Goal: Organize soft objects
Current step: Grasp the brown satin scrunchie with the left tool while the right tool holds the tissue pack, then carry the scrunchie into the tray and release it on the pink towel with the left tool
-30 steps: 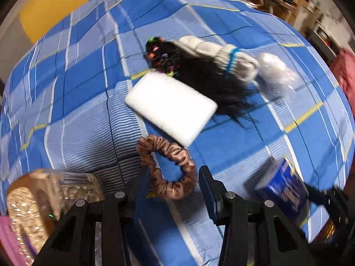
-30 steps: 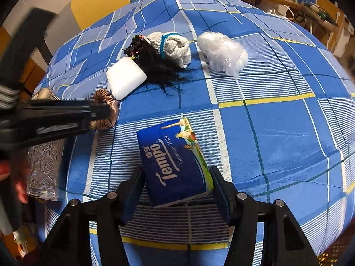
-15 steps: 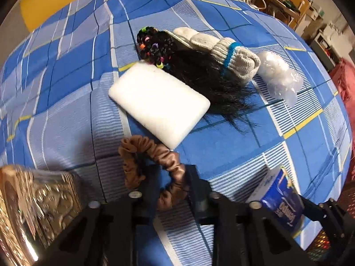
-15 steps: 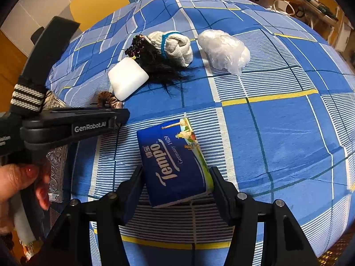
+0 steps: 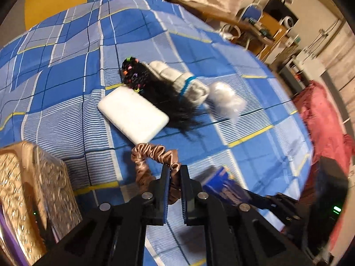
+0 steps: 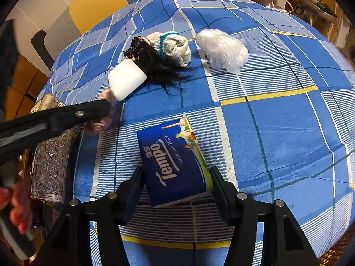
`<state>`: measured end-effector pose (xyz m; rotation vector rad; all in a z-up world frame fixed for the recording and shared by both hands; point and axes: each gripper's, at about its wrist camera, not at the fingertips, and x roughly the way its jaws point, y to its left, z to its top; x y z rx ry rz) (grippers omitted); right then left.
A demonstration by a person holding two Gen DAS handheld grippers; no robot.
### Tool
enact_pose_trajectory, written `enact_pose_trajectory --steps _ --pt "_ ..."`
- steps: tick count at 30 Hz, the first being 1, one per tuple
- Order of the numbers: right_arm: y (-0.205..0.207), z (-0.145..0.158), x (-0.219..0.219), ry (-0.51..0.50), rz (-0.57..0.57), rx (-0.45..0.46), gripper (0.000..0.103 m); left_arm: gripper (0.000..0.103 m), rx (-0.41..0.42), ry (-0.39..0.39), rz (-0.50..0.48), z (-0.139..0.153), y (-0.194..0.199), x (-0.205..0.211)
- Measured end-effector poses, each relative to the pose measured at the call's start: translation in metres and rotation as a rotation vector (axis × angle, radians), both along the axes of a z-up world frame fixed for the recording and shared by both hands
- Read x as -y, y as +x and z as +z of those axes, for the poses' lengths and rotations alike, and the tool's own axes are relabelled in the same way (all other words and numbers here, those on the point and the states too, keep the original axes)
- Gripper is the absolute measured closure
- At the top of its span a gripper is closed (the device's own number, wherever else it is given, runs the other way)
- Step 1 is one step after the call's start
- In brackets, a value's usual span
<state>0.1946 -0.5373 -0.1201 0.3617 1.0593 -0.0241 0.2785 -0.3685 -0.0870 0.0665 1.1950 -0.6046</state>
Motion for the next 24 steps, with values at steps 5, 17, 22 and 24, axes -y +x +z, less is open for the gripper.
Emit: enact_pose_trajectory --steps 5,17,22,24 --pt "-0.001 0.000 -0.002 -0.018 0.003 0.003 0.044 0.095 0.002 -0.133 0.002 0.030 -0.011 -0.007" --pt "-0.006 0.002 -0.005 -0.067 -0.020 0.013 0.045 0.095 0.121 -0.319 0.050 0.114 -0.040 -0.110" --pt "-0.008 0.002 -0.004 -0.056 -0.043 0.021 0.045 0.095 0.215 -0.288 0.117 0.137 -0.052 -0.177" --pt "-0.009 0.001 -0.002 -0.039 -0.058 0.025 0.045 0.095 0.247 -0.268 0.153 0.140 -0.054 -0.207"
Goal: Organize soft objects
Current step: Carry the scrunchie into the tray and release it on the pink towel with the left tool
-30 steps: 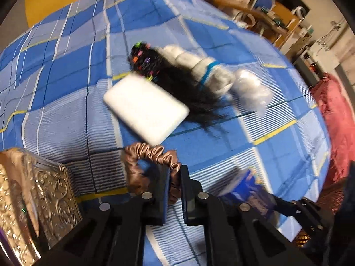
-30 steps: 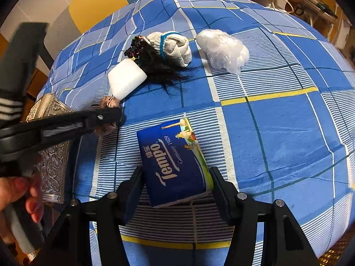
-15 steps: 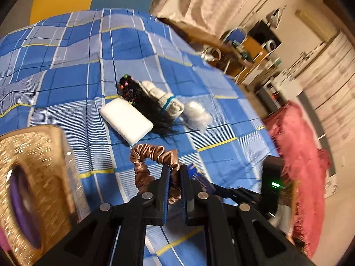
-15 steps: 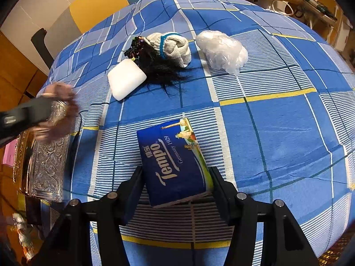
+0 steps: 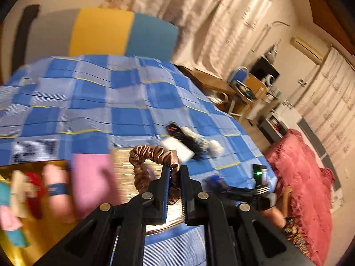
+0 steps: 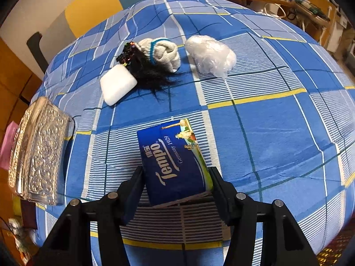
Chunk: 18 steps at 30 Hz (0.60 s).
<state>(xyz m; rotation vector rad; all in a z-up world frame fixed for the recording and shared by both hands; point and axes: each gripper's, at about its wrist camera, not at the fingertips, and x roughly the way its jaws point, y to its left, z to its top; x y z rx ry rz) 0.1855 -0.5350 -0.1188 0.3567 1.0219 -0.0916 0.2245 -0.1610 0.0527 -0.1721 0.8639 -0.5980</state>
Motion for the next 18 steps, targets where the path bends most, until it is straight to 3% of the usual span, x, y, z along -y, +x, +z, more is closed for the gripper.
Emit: enact_pose_trajectory --steps 3,7,18 --pt "-0.002 0.001 0.006 0.028 -0.018 0.012 0.045 0.095 0.017 0.025 0.066 -0.002 -0.002 -0.043" --pt "-0.005 0.002 0.009 0.054 -0.030 0.029 0.045 0.095 -0.020 0.052 0.141 -0.025 -0.002 -0.090" --pt "-0.009 0.010 0.012 0.044 -0.027 0.088 0.045 0.095 -0.212 0.069 0.273 -0.126 0.020 -0.152"
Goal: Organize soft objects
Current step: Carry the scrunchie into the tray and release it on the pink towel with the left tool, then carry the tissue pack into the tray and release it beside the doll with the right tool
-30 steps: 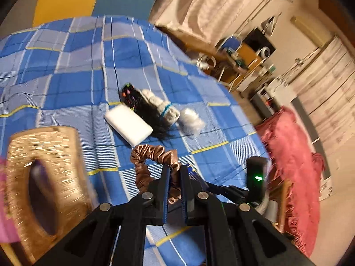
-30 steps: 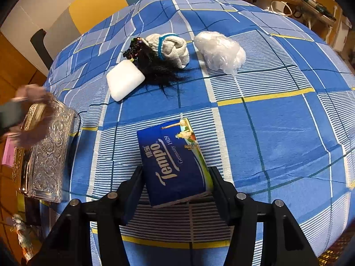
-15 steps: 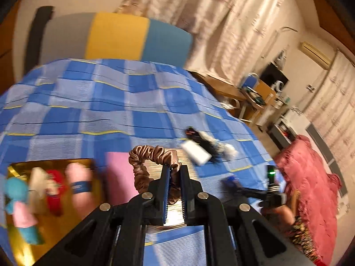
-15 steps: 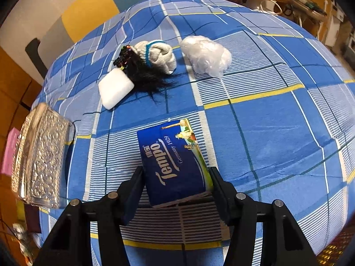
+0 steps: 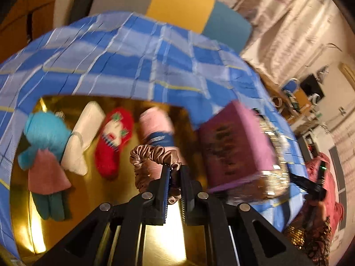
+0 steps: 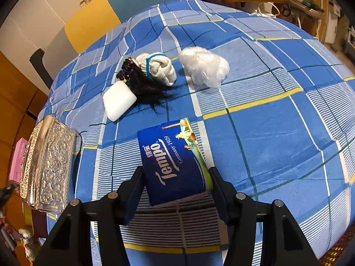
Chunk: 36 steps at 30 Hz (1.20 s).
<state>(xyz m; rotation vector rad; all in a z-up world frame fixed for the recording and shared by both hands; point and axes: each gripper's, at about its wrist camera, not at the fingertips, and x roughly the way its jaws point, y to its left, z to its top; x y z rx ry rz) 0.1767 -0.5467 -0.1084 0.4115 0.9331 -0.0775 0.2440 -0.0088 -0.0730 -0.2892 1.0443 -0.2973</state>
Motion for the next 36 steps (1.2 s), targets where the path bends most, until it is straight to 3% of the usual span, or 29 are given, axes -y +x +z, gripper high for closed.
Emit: enact_pose_trajectory --steps 7,8,10,11,15,27,31,36 --pt "-0.011 0.017 0.004 0.024 -0.034 0.083 0.045 0.092 -0.044 0.024 0.010 -0.032 0.019 -0.005" --pt "-0.015 0.020 0.003 0.032 -0.036 0.098 0.045 0.088 -0.049 0.028 0.005 -0.036 0.022 -0.004" --pt "-0.023 0.026 -0.002 0.035 -0.032 0.123 0.045 0.061 -0.048 0.034 0.019 -0.038 0.025 -0.005" --pt "-0.028 0.029 -0.007 0.031 -0.028 0.133 0.045 0.060 -0.046 0.034 0.028 -0.037 0.024 -0.006" --pt "-0.044 0.039 -0.023 0.040 -0.014 0.157 0.045 0.060 -0.047 -0.021 0.036 -0.034 0.018 -0.013" --pt "-0.070 0.084 -0.100 0.083 0.105 0.281 0.045 0.060 0.100 0.037 0.018 -0.006 -0.045 -0.033" --pt "-0.078 0.096 -0.148 0.117 0.217 0.305 0.045 0.060 0.105 0.019 0.053 -0.008 -0.062 -0.049" --pt "-0.078 0.106 -0.229 0.109 0.411 0.306 0.045 0.060 0.173 0.067 0.099 0.004 -0.079 -0.070"
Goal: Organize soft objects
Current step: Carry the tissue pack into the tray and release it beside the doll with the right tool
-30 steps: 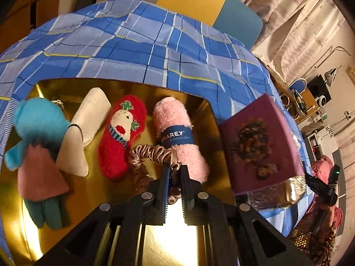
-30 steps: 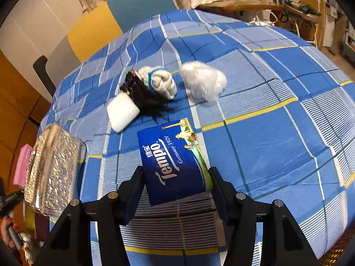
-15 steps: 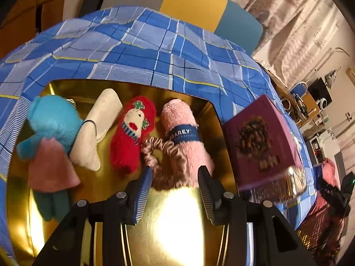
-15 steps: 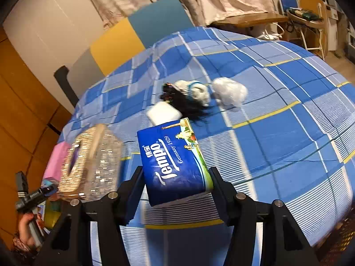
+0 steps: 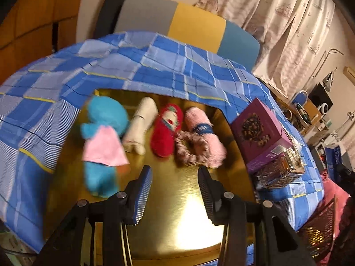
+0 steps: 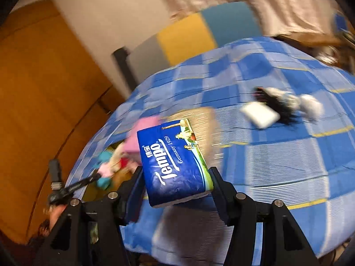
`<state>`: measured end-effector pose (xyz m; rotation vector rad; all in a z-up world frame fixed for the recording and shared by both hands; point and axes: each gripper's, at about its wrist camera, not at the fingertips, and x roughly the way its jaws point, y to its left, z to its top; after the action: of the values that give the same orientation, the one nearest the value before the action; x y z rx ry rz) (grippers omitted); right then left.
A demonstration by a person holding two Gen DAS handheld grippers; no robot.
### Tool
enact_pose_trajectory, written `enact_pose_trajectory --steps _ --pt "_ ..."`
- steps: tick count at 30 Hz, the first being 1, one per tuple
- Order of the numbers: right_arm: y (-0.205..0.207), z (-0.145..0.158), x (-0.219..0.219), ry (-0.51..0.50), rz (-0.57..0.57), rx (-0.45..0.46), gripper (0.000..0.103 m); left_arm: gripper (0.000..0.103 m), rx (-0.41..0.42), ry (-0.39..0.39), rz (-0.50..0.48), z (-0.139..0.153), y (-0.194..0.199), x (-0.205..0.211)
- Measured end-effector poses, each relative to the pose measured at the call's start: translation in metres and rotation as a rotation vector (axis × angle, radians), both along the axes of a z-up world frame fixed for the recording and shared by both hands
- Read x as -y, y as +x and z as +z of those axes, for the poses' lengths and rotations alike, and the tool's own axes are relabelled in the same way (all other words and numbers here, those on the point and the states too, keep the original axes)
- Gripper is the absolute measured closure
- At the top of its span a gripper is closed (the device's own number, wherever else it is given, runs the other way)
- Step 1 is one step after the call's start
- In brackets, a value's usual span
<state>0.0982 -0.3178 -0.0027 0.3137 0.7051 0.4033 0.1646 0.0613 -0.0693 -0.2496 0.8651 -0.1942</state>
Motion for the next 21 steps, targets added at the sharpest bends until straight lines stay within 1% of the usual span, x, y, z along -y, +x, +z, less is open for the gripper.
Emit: enact_pose_trajectory --steps 1,3,5,9,12,13,16,17,21 --pt "0.001 0.000 -0.012 -0.005 0.028 -0.004 0.045 0.060 0.009 0.002 0.007 0.003 -0.002 -0.005" --pt "0.006 -0.001 -0.051 -0.016 0.111 -0.018 0.045 0.060 0.031 0.005 0.030 0.010 -0.007 -0.016" --pt "0.011 -0.005 -0.079 -0.027 0.167 -0.029 0.045 0.060 0.044 0.004 0.059 0.016 -0.010 -0.027" --pt "0.028 -0.020 -0.138 -0.043 0.264 -0.080 0.045 0.060 0.059 -0.015 0.090 0.027 -0.016 -0.048" --pt "0.042 -0.037 -0.180 -0.093 0.321 -0.121 0.045 0.060 0.067 -0.022 0.118 0.035 -0.021 -0.065" --pt "0.049 -0.045 -0.195 -0.109 0.338 -0.152 0.045 0.060 0.071 -0.022 0.131 0.037 -0.022 -0.071" --pt "0.065 -0.068 -0.230 -0.134 0.381 -0.224 0.045 0.060 0.073 -0.027 0.172 0.039 -0.027 -0.087" --pt "0.067 -0.074 -0.239 -0.142 0.390 -0.241 0.045 0.060 0.078 -0.031 0.196 0.040 -0.030 -0.094" --pt "0.083 -0.098 -0.281 -0.157 0.424 -0.307 0.045 0.060 0.077 -0.058 0.235 0.040 -0.035 -0.112"
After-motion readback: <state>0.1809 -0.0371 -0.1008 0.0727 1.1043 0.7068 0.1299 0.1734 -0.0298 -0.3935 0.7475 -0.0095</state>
